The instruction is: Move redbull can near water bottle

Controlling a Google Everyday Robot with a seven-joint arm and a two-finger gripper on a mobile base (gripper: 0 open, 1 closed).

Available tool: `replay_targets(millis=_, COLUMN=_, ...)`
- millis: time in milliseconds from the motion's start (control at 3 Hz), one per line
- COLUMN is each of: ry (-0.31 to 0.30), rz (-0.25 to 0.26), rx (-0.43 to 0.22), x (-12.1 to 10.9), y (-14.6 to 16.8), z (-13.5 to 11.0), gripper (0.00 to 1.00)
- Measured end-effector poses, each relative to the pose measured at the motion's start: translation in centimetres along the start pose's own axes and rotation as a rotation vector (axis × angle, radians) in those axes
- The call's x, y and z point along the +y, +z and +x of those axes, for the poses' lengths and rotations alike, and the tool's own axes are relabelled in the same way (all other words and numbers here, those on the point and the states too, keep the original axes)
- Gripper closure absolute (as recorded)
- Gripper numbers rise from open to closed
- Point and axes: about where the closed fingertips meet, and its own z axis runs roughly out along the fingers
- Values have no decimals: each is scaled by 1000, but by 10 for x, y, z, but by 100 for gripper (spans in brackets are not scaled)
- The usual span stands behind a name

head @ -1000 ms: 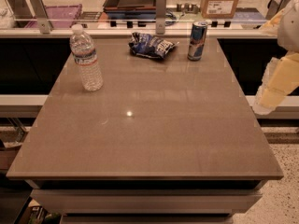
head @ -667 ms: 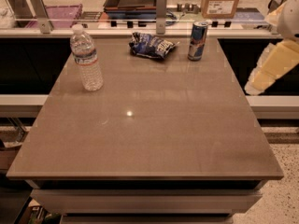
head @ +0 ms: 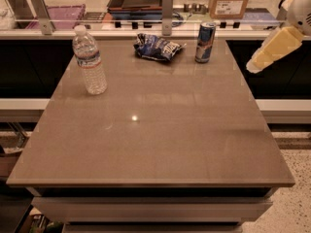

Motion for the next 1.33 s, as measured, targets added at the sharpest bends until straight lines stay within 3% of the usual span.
replay_targets(millis=667, ry=189, rz=107, rx=-133, x=-12, y=49, z=-12, gripper=0)
replay_targets(millis=1333, ry=192, rz=117, rx=-152, x=-16, y=56, z=-16, gripper=0)
